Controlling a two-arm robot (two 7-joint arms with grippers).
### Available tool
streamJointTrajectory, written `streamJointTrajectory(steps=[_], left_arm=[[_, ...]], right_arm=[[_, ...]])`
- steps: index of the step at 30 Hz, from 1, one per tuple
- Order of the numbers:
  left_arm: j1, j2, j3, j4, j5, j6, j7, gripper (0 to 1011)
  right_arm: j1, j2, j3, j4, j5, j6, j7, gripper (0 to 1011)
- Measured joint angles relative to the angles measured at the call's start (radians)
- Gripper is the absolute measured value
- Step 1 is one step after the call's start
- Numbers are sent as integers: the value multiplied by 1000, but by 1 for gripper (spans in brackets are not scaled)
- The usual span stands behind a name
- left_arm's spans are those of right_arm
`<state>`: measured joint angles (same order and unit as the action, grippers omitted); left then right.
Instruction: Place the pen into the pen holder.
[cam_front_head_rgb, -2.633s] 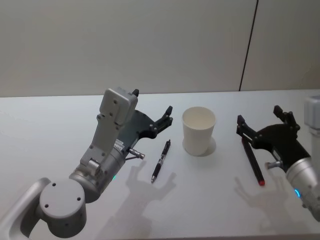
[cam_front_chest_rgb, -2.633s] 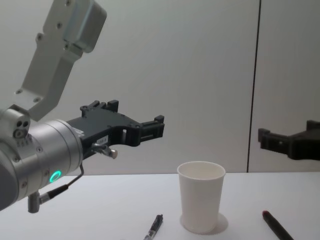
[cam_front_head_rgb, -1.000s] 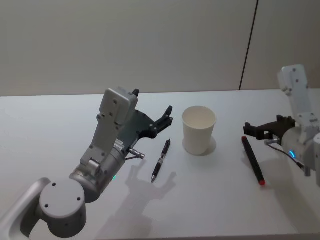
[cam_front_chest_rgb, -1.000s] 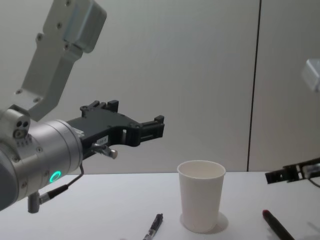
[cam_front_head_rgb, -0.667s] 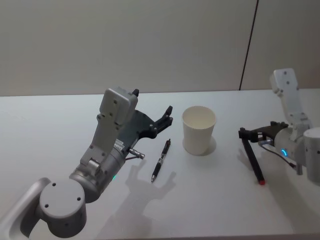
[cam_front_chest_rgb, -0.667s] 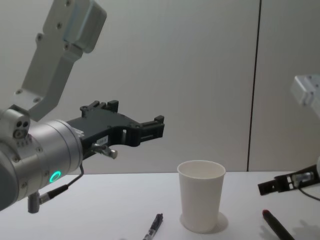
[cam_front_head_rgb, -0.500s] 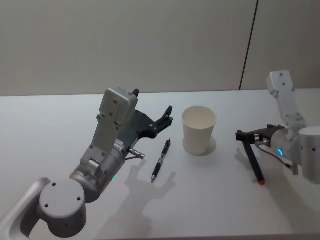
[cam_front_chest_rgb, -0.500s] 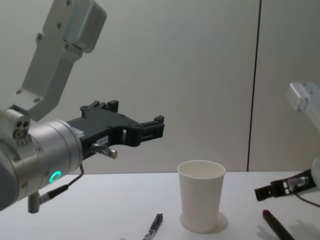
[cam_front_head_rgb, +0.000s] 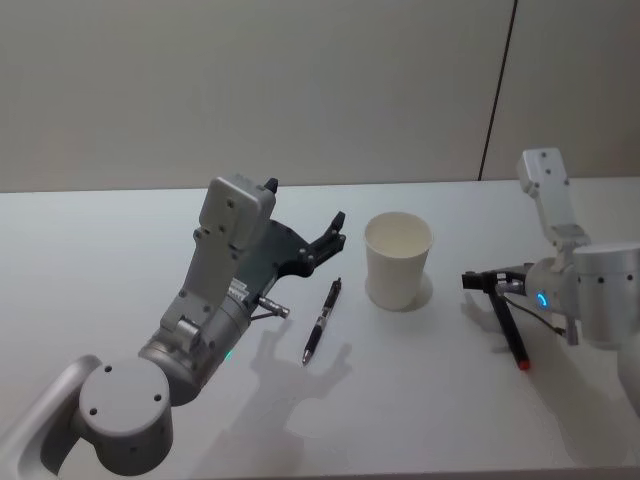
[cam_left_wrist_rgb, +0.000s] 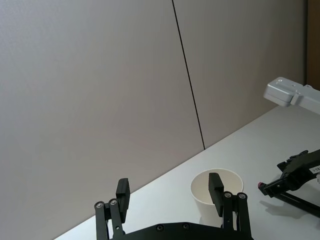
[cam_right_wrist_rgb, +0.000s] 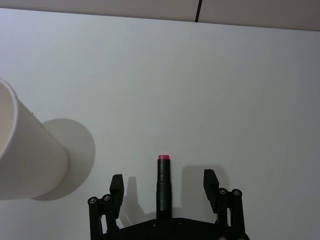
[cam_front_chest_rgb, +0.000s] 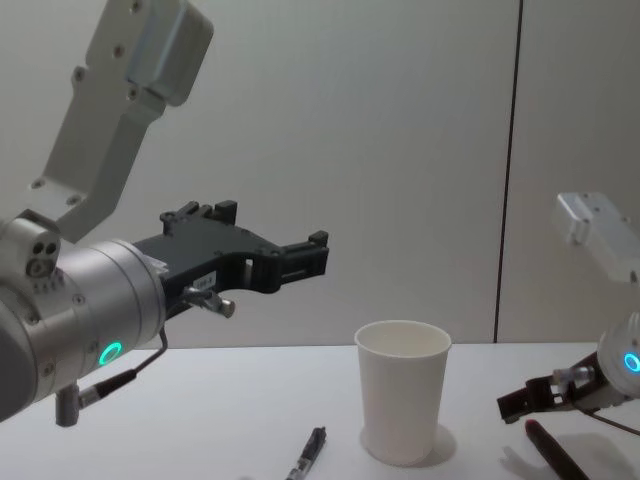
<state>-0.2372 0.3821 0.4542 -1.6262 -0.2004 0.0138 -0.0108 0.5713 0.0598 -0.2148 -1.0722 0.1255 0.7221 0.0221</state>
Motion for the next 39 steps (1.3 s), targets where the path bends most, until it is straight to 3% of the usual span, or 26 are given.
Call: streamJointTrajectory(steps=[16,34,39], left_arm=[[0,0,0,0,0,0,0,1000],[0,0,0,0,0,0,0,1000],[0,0,0,0,0,0,0,1000]], right_arm=[[63,-22,3,107,-12,5,1,1001],[105,-34,7,199,-30,-35,20,1000],[110,-36,7,216,-34,-43,24,917]])
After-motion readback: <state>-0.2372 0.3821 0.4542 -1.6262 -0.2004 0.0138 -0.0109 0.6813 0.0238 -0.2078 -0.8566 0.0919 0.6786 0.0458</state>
